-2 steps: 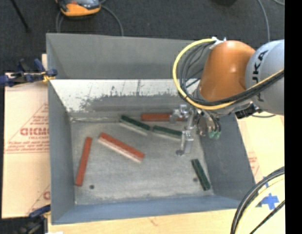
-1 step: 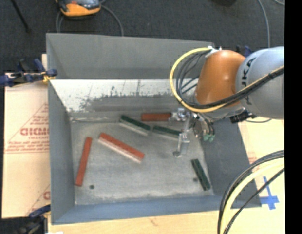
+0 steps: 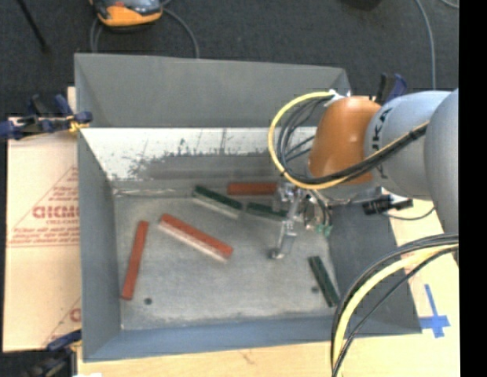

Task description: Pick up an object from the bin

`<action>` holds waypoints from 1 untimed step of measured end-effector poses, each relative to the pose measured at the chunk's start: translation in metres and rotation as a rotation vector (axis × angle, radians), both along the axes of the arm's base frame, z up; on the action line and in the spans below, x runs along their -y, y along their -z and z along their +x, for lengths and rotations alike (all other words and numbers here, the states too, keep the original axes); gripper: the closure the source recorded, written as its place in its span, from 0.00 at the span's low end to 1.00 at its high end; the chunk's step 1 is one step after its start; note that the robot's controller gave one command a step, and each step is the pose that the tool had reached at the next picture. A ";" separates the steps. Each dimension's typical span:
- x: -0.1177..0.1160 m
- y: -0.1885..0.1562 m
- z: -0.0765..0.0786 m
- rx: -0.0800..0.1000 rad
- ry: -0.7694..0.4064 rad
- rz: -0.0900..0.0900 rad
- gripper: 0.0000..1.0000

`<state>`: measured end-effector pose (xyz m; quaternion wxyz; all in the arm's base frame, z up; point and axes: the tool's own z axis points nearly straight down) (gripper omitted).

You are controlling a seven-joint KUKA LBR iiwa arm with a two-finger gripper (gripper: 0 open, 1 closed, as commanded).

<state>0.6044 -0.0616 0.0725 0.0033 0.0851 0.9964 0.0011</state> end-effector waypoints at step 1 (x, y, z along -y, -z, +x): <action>-0.002 0.000 -0.004 0.001 0.135 0.000 0.00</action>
Offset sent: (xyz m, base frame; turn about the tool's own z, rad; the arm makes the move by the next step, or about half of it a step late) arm 0.0013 0.0197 -0.0025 -0.0454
